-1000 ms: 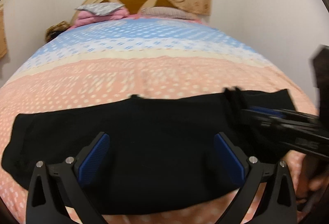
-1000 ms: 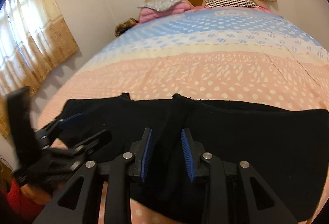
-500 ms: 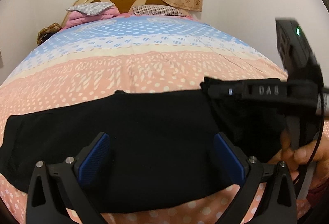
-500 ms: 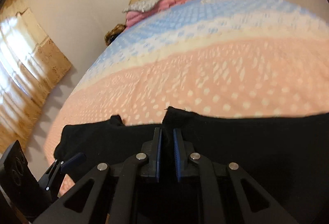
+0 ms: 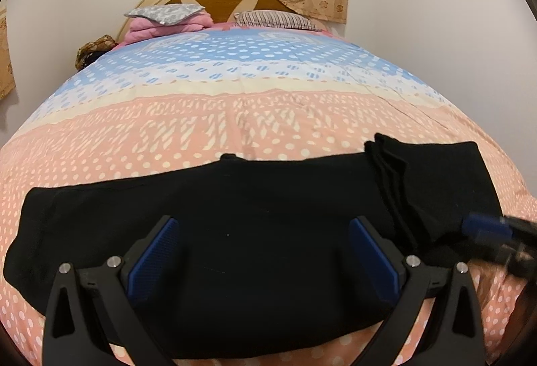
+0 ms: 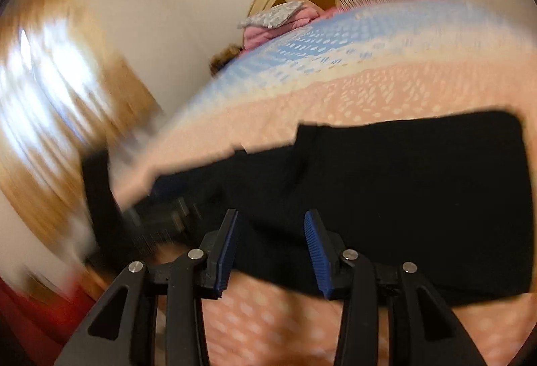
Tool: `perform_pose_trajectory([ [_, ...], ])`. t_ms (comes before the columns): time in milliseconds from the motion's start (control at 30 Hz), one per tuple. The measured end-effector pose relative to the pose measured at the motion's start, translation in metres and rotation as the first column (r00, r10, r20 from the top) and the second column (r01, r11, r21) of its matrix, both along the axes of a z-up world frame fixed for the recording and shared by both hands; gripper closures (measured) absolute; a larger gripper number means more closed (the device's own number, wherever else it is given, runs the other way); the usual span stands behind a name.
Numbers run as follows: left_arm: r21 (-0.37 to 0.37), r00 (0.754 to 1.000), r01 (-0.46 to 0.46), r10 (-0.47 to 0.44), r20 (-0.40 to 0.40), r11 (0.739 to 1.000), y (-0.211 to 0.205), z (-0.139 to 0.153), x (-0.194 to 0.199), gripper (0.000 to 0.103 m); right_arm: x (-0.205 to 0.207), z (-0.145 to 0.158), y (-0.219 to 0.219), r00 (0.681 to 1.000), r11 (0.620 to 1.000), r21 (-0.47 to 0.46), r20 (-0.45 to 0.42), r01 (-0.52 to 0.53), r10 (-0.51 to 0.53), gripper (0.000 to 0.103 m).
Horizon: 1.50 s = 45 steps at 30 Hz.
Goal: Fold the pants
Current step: 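Grasp the folded pants edge with the right tool and lift it toward the left tool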
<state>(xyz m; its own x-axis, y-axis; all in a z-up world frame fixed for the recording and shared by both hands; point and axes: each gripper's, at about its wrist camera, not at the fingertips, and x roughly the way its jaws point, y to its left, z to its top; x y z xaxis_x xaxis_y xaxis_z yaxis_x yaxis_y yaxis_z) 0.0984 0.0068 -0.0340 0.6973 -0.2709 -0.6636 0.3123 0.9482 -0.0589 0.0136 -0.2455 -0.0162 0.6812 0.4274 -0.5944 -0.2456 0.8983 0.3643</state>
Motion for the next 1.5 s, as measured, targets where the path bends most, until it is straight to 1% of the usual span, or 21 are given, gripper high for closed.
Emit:
perform_pose_trajectory([
  [100, 0.01, 1.0, -0.008, 0.008, 0.003, 1.0, 0.0, 0.001, -0.001, 0.0, -0.009, -0.006, 0.038, 0.996, 0.962, -0.269, 0.059, -0.051, 0.069, 0.061],
  [167, 0.007, 1.0, -0.014, 0.014, 0.011, 1.0, 0.004, 0.005, -0.004, 0.0, -0.009, -0.012, 0.056, 0.99, 0.91, -0.41, 0.095, -0.059, 0.107, 0.061],
  [233, 0.003, 0.999, -0.026, 0.026, 0.019, 1.0, 0.01, 0.008, -0.005, 0.0, -0.003, -0.023, 0.078, 0.983, 0.822, -0.567, 0.117, -0.049, 0.139, 0.061],
  [333, -0.004, 0.999, -0.045, 0.045, 0.023, 0.999, 0.016, 0.01, -0.005, 0.0, 0.0, -0.035, 0.093, 0.978, 0.745, -0.666, 0.144, -0.018, 0.152, 0.061],
  [367, -0.006, 0.999, -0.049, 0.049, 0.02, 0.999, 0.017, 0.01, -0.004, 0.0, 0.001, -0.036, 0.094, 0.977, 0.738, -0.675, 0.15, -0.011, 0.153, 0.061],
  [400, -0.01, 0.998, -0.053, 0.053, 0.016, 0.999, 0.019, 0.01, -0.003, 0.0, 0.004, -0.037, 0.093, 0.977, 0.738, -0.674, 0.152, -0.005, 0.146, 0.063],
  [433, -0.012, 0.998, -0.053, 0.054, 0.015, 0.998, 0.019, 0.01, -0.003, 0.0, 0.005, -0.036, 0.091, 0.98, 0.756, -0.654, 0.147, -0.004, 0.132, 0.077],
  [467, -0.014, 0.998, -0.053, 0.053, 0.015, 0.999, 0.019, 0.01, -0.003, 0.0, 0.006, -0.034, 0.089, 0.982, 0.766, -0.642, 0.143, 0.001, 0.119, 0.083],
  [533, -0.01, 0.999, -0.049, 0.049, 0.019, 0.999, 0.019, 0.01, -0.003, 0.0, 0.002, -0.026, 0.081, 0.983, 0.787, -0.617, 0.149, 0.007, 0.108, 0.089],
  [633, -0.013, 0.999, -0.045, 0.045, 0.021, 0.999, 0.018, 0.009, -0.003, 0.0, -0.009, -0.007, 0.076, 0.976, 0.829, -0.56, 0.169, -0.019, 0.136, 0.089],
  [733, -0.017, 0.999, -0.043, 0.043, 0.006, 0.999, 0.014, 0.006, -0.001, 0.0, -0.011, -0.012, 0.082, 0.972, 0.82, -0.569, 0.152, -0.064, 0.182, 0.089],
  [833, -0.005, 0.999, -0.033, 0.034, 0.007, 0.999, 0.01, 0.007, -0.003, 0.0, -0.001, -0.039, 0.083, 0.978, 0.815, -0.566, 0.067, -0.125, 0.197, 0.079],
  [867, 0.001, 0.999, -0.03, 0.03, 0.015, 1.0, 0.008, 0.009, -0.003, 0.0, -0.002, -0.043, 0.083, 0.977, 0.818, -0.562, 0.078, -0.123, 0.2, 0.077],
  [933, 0.004, 0.999, -0.022, 0.022, 0.041, 1.0, 0.004, 0.017, -0.004, 0.0, -0.007, -0.041, 0.082, 0.971, 0.831, -0.538, 0.091, -0.14, 0.223, 0.049],
  [967, 0.002, 0.999, -0.018, 0.018, 0.049, 1.0, 0.002, 0.02, -0.004, 0.0, -0.01, -0.038, 0.082, 0.968, 0.841, -0.515, 0.072, -0.169, 0.239, 0.044],
  [1067, -0.023, 0.996, 0.024, -0.022, 0.09, 0.999, -0.013, 0.034, -0.003, 0.0, -0.027, -0.007, 0.06, 0.959, 0.919, -0.339, 0.123, -0.201, 0.255, 0.043],
  [1133, -0.036, 0.992, 0.067, -0.063, 0.107, 0.997, -0.028, 0.04, -0.004, 0.0, -0.035, 0.018, 0.025, 0.966, 0.967, -0.217, 0.188, -0.132, 0.174, 0.043],
  [1200, -0.045, 0.988, 0.118, -0.112, 0.11, 0.992, -0.046, 0.042, -0.007, 0.001, -0.034, 0.034, -0.01, 0.975, 0.984, -0.179, 0.218, 0.008, 0.032, 0.044],
  [1300, -0.049, 0.971, 0.223, -0.217, 0.102, 0.974, -0.086, 0.041, -0.017, 0.007, -0.012, 0.039, -0.081, 0.958, 0.953, -0.158, 0.163, 0.26, -0.234, 0.083],
  [1400, -0.022, 0.961, 0.26, -0.256, 0.106, 0.965, -0.11, 0.03, -0.025, 0.01, 0.016, 0.024, -0.116, 0.932, 0.918, -0.164, 0.087, 0.362, -0.352, 0.083],
  [1500, 0.022, 0.976, 0.219, -0.219, 0.019, 0.976, -0.119, 0.0, -0.016, 0.012, 0.034, 0.006, -0.125, 0.924, 0.905, -0.185, 0.064, 0.383, -0.377, 0.083],
])
